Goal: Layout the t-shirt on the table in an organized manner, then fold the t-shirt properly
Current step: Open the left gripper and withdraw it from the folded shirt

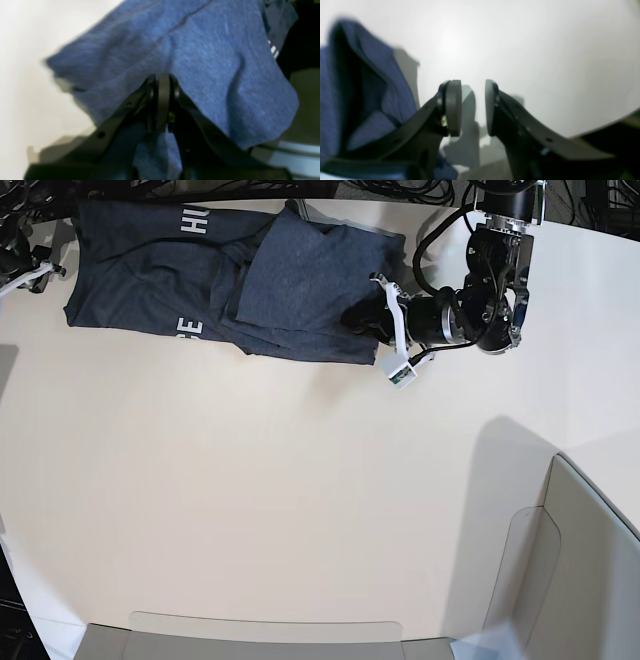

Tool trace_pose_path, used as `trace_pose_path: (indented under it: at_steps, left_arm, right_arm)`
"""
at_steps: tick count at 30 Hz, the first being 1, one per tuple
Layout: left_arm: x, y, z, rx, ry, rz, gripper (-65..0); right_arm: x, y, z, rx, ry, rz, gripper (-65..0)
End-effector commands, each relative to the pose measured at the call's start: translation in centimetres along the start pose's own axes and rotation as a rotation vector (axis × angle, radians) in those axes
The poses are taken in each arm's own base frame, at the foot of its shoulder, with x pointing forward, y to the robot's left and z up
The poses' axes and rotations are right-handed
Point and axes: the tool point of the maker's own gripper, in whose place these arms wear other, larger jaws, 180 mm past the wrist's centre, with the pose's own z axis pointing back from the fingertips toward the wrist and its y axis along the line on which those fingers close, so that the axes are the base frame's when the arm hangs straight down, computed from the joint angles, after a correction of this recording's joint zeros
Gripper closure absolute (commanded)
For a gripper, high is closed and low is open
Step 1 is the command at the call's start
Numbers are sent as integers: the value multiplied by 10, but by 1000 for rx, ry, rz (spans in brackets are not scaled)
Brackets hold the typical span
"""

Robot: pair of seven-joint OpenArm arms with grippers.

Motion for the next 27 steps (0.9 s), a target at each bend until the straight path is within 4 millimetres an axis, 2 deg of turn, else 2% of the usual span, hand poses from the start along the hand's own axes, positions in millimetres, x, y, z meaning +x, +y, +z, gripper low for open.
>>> trace_pose_path:
  at_steps: [1, 7, 12, 15, 23, 27]
  left_arm:
    - [5, -4, 4, -13, -29, -10, 0]
    - [0, -5, 4, -14, -32, 1, 0]
    - [-3, 0, 7, -2, -18, -3, 0]
    - [-4, 0, 8, 0, -16, -3, 0]
    - [-3, 1, 9, 3, -15, -1, 0]
    - [-4, 1, 8, 2, -14, -1, 0]
  right_arm:
    - [15, -1, 7, 12, -36, 36, -192]
    - [46, 7, 23, 130, -146, 70, -360]
    - [50, 29, 37, 296, -220, 46, -374]
    - [38, 35, 35, 376, -199, -12, -374]
    - [-18, 23, 0, 442, -46, -234, -374]
    - [-30, 26, -7, 461, -23, -283, -374]
